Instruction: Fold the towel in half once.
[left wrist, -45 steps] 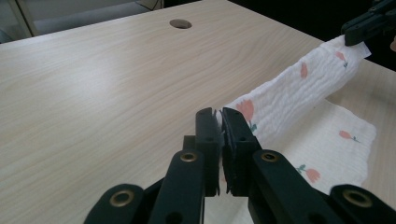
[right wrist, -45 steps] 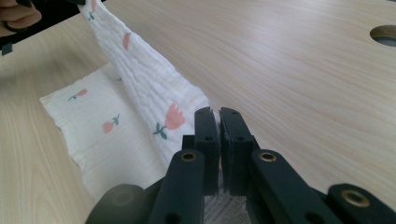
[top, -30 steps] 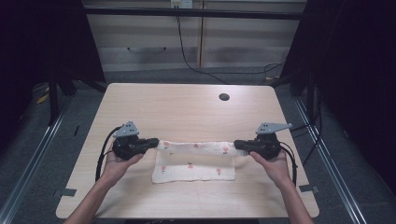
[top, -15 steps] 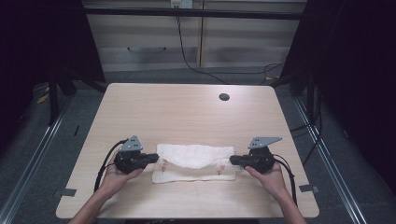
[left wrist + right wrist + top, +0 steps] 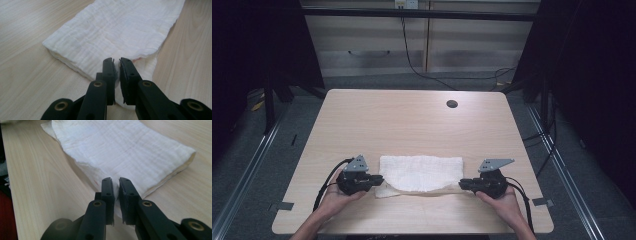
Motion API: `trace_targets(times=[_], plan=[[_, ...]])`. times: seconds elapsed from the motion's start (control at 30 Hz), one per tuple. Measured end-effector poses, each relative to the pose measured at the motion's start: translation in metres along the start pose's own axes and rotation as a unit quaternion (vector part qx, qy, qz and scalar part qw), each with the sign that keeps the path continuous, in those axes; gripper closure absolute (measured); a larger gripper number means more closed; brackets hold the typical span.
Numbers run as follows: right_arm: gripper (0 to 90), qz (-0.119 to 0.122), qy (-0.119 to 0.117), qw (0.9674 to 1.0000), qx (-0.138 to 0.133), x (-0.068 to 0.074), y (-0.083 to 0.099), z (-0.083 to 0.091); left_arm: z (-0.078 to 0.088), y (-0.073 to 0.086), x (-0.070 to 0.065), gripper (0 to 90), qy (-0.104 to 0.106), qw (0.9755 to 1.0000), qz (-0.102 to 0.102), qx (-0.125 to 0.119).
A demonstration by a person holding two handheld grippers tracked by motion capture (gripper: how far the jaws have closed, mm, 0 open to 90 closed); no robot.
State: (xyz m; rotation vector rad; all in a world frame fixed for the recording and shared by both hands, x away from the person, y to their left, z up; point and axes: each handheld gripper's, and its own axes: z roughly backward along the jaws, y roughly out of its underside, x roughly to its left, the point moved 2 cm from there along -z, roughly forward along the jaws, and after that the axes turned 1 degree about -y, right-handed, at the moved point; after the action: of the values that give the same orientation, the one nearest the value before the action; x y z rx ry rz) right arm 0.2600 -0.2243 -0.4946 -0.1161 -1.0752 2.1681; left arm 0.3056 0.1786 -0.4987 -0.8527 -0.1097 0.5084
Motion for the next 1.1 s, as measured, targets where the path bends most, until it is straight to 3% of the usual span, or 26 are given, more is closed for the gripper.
trace_targets(times=[0.13,0.3,0.43,0.73,0.8,0.87,0.9,1.0,1.1], plan=[[79.4,-0.005,-0.003,1.0,0.005,0.003,0.004,0.0,0.004,0.001,0.0,79.3,0.005,1.0,-0.001,-0.003],[71.5,-0.005,0.005,1.0,-0.005,0.003,-0.001,0.003,0.015,-0.006,-0.001,74.6,0.01,0.9996,0.0,-0.027],[67.7,-0.008,0.001,0.9999,-0.011,0.004,-0.004,0.006,0.018,-0.008,0.004,72.0,0.012,0.9991,0.015,-0.037],[67.3,-0.006,0.01,0.9996,-0.026,-0.002,-0.012,0.013,0.0,-0.012,0.017,71.9,-0.004,0.9989,0.036,-0.028],[71.2,-0.005,0.018,0.9994,-0.029,-0.006,-0.018,0.011,-0.007,-0.01,0.016,74.5,-0.003,0.9993,0.032,-0.021],[74.7,-0.006,0.027,0.9992,-0.03,-0.019,-0.029,0.004,-0.016,-0.009,0.014,76.9,-0.005,0.9997,0.023,-0.007],[74.7,-0.006,0.027,0.9992,-0.03,-0.019,-0.029,0.004,-0.016,-0.009,0.014,77.2,-0.005,0.9997,0.023,-0.007],[75.1,-0.018,0.038,0.9987,-0.03,-0.041,-0.043,-0.008,-0.019,-0.007,0.017,77.4,-0.012,0.9996,0.026,0.0],[73.0,-0.021,0.042,0.9985,-0.028,-0.051,-0.048,-0.015,-0.022,-0.005,0.02,77.6,-0.013,0.9995,0.027,0.006]])
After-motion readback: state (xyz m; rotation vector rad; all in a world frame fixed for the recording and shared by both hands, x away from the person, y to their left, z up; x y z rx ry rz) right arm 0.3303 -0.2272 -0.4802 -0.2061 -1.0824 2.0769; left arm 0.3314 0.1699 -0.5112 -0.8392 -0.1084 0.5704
